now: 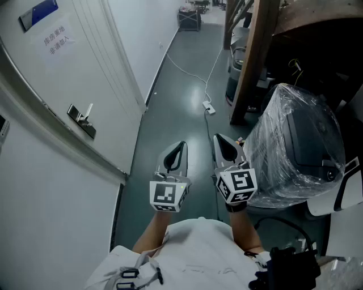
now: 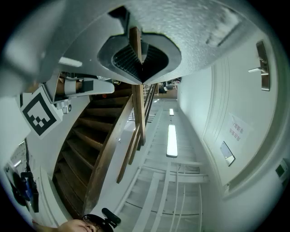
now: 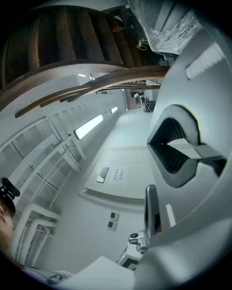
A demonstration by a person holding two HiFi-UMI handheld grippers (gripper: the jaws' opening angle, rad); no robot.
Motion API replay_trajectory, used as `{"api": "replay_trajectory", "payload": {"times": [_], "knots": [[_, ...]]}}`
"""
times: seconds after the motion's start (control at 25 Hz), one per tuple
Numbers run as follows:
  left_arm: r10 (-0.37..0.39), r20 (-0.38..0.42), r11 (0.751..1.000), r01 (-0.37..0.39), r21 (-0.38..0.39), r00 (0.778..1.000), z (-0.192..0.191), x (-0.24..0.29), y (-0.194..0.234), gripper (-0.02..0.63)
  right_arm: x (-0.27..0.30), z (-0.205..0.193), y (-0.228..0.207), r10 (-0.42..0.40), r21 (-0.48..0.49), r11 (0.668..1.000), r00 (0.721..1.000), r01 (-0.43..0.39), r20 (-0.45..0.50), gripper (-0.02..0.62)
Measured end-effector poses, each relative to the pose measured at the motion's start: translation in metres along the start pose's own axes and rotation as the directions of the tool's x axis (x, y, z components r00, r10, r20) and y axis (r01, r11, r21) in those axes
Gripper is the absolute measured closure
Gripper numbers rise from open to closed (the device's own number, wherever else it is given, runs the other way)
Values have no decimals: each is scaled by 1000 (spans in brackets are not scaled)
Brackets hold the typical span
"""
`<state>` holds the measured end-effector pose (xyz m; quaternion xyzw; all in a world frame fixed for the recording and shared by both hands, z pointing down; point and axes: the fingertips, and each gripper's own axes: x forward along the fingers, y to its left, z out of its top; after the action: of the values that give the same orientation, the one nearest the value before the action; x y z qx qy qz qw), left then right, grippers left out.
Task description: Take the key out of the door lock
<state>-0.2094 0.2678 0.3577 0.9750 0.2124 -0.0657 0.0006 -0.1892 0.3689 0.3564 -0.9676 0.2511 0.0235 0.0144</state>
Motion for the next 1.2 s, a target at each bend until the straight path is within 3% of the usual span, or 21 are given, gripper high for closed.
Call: {"api": "replay_trajectory", "payload": {"times": [0.36,0.52,0.68,0.96,1.12,1.2], "knots": [[31,-55,999,-30,13,998,-21,1,-25,604,-13,-45,-30,15,82,997,991,-5,-129,598],[72,-107,997,-71,14,992,-42,1,-11,603,1,-67,-27,43,83,996,983,-28,-179,603],[84,-112,996,-87,-21,990,-51,24,12,604,32,-93,-15,82,44,996,955,-72,-285,603],[40,-70,998,-44,-48,997,-71,104,89,604,142,-97,-34,39,36,999,968,-31,-250,603],[68,-54,995,-72,-68,996,-75,154,158,604,223,-92,-39,61,36,998,960,-53,-273,602],[78,-50,993,-82,-81,996,-76,182,188,604,262,-90,-52,29,48,999,967,-18,-253,595]]}}
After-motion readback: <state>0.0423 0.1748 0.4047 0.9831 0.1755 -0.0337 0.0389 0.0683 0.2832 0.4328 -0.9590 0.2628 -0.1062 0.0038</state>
